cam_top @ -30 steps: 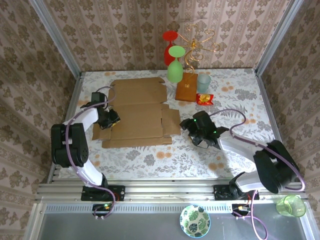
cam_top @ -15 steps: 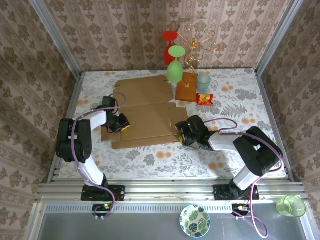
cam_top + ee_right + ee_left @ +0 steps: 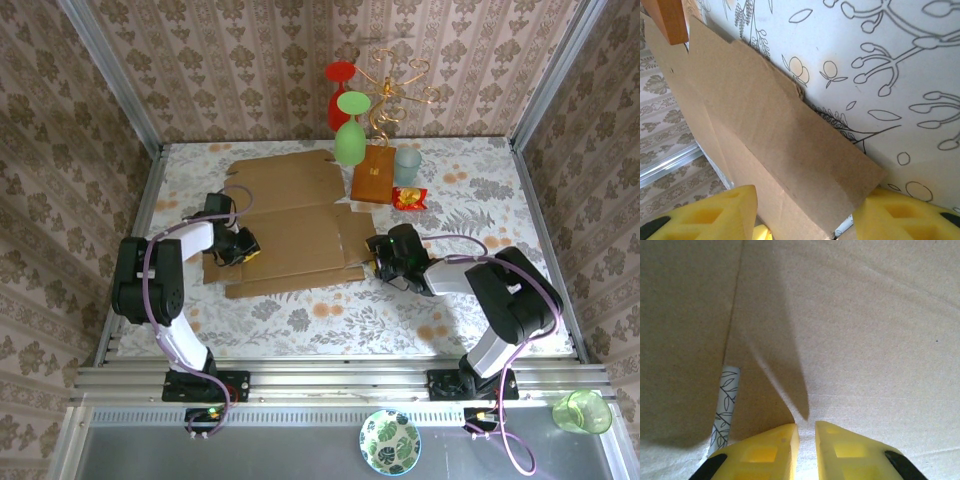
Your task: Fold the paper box
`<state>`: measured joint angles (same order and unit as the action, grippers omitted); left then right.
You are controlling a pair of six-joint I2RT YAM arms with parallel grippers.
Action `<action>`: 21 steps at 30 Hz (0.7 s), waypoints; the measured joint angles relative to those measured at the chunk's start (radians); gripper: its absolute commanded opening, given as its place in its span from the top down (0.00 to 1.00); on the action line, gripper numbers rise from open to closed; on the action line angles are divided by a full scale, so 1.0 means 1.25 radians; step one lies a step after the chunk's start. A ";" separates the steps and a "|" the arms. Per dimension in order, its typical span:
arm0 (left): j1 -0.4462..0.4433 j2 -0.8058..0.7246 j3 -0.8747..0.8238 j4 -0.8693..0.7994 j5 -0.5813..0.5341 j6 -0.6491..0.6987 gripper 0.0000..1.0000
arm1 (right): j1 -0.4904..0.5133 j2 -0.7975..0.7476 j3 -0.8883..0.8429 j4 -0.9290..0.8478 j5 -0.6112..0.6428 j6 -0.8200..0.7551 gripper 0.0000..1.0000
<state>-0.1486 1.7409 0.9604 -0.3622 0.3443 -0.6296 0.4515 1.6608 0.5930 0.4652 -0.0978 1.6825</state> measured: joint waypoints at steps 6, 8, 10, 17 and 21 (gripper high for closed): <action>-0.005 0.000 0.004 -0.004 -0.001 0.000 0.80 | 0.002 0.022 0.001 0.028 0.008 0.020 0.74; -0.007 0.000 0.006 -0.006 -0.002 0.000 0.78 | 0.002 0.038 0.002 0.040 0.013 0.025 0.86; -0.010 -0.002 0.009 -0.010 -0.004 0.000 0.72 | 0.004 0.046 0.004 0.045 0.019 0.034 0.97; -0.039 -0.128 0.014 -0.095 -0.055 -0.021 0.52 | 0.021 0.005 0.046 -0.007 0.047 0.068 1.00; -0.083 -0.264 0.034 -0.136 -0.101 -0.078 0.44 | 0.044 -0.072 0.089 -0.082 0.077 0.121 1.00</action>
<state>-0.2523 1.4109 1.0027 -0.5316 0.2176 -0.7265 0.5068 1.5707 0.7044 0.3622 -0.0017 1.8339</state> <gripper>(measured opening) 0.527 0.043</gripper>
